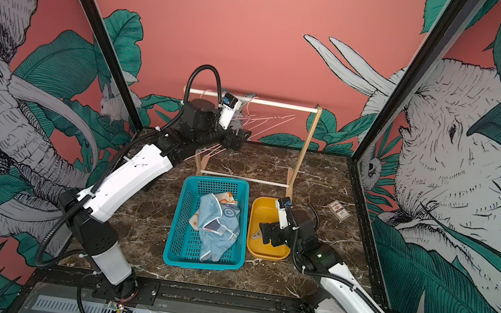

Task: Remove the clothespins securing towels to the hanger
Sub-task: Place the hanger on the clothesline.

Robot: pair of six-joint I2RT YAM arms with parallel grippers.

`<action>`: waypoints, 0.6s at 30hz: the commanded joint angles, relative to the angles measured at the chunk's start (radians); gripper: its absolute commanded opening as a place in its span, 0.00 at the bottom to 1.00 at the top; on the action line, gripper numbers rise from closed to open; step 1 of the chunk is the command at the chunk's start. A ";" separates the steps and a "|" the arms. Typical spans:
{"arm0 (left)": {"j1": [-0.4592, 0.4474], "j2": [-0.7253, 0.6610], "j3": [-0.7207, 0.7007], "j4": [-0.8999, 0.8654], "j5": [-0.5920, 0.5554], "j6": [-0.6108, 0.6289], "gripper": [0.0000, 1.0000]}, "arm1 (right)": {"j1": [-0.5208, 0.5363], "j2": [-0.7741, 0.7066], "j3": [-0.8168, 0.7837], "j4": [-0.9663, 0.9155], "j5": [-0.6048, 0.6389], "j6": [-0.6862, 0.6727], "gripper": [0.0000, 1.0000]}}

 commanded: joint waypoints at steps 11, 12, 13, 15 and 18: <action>-0.003 -0.505 -0.550 0.215 -0.352 0.053 1.00 | -0.079 -0.013 0.054 0.027 0.478 -0.034 0.99; -0.002 -0.526 -0.578 0.220 -0.382 0.054 0.99 | -0.088 -0.014 0.049 0.047 0.506 -0.042 0.99; -0.002 -0.548 -0.613 0.225 -0.419 0.048 0.99 | -0.099 -0.014 0.041 0.074 0.535 -0.052 0.99; 0.013 -0.592 -0.688 0.237 -0.461 0.022 1.00 | -0.128 -0.013 0.024 0.126 0.548 -0.077 0.99; 0.069 -0.671 -0.835 0.282 -0.498 -0.053 1.00 | -0.185 -0.009 -0.003 0.199 0.571 -0.093 0.99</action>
